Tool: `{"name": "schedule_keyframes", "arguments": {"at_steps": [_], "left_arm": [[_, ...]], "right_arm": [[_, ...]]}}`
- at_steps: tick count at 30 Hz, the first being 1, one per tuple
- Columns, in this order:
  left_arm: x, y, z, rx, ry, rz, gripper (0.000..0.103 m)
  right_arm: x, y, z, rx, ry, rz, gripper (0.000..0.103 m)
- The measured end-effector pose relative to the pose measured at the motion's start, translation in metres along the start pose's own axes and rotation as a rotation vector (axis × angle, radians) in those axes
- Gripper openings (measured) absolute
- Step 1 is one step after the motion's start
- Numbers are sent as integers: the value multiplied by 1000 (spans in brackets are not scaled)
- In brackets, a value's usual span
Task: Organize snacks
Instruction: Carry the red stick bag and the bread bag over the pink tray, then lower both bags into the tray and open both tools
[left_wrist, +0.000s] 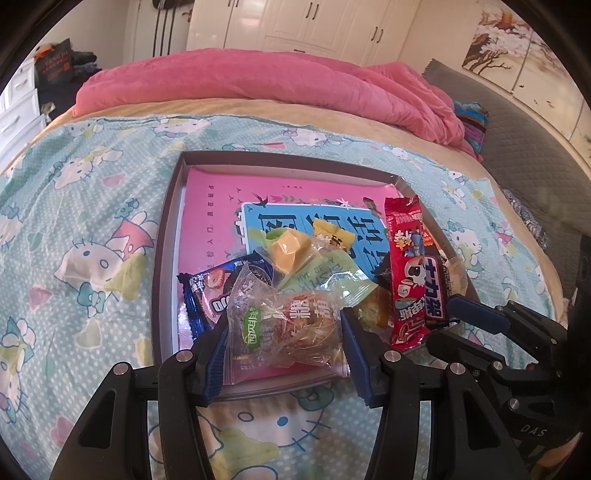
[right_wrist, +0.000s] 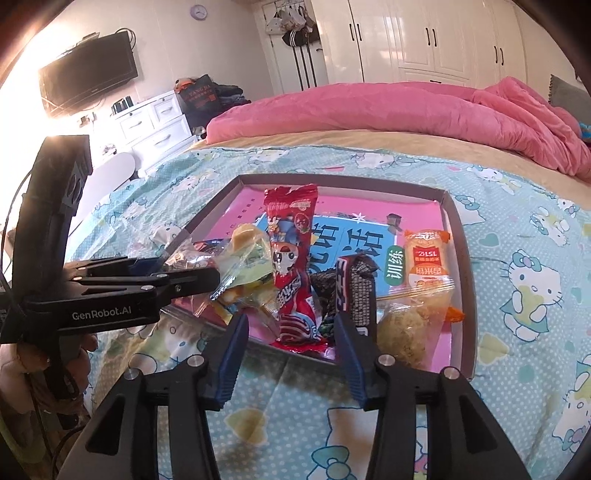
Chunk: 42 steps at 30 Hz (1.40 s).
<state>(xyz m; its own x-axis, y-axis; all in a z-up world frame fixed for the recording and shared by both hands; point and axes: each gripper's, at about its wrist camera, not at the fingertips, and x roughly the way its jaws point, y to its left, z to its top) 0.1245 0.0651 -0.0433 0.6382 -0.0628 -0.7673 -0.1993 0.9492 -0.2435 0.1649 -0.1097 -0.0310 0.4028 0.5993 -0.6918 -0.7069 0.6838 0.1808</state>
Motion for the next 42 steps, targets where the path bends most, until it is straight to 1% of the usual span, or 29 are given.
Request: {"name": "schedule_keyframes", "arguments": {"at_steps": [4, 8, 10, 17, 21, 23, 32, 34, 39, 42], "left_arm": [[0, 0, 0, 0, 1, 1, 58], [-1, 0, 0, -4, 6, -5, 60], [-1, 0, 0, -4, 7, -7, 61], [-4, -4, 0, 7, 2, 3, 67], [-8, -4, 0, 10, -9, 1, 71], [-11, -5, 1, 15, -17, 4, 73], [-31, -7, 2, 29, -85, 29, 78], [-38, -7, 1, 22, -93, 20, 78], [-50, -9, -8, -1, -70, -18, 78], [-55, -10, -15, -21, -38, -22, 78]], "right_arm": [[-1, -4, 0, 24, 0, 9, 56], [-3, -4, 0, 32, -4, 25, 60], [-5, -5, 0, 37, -8, 30, 66], [-11, -7, 0, 53, -27, 22, 69], [-16, -11, 0, 72, -46, 14, 78], [-18, -14, 1, 86, -56, 12, 79], [-28, -21, 1, 127, -83, 1, 85], [-30, -22, 1, 139, -81, 5, 87], [-37, -21, -2, 161, -57, 21, 88], [-42, -20, -6, 182, -28, 22, 89]]}}
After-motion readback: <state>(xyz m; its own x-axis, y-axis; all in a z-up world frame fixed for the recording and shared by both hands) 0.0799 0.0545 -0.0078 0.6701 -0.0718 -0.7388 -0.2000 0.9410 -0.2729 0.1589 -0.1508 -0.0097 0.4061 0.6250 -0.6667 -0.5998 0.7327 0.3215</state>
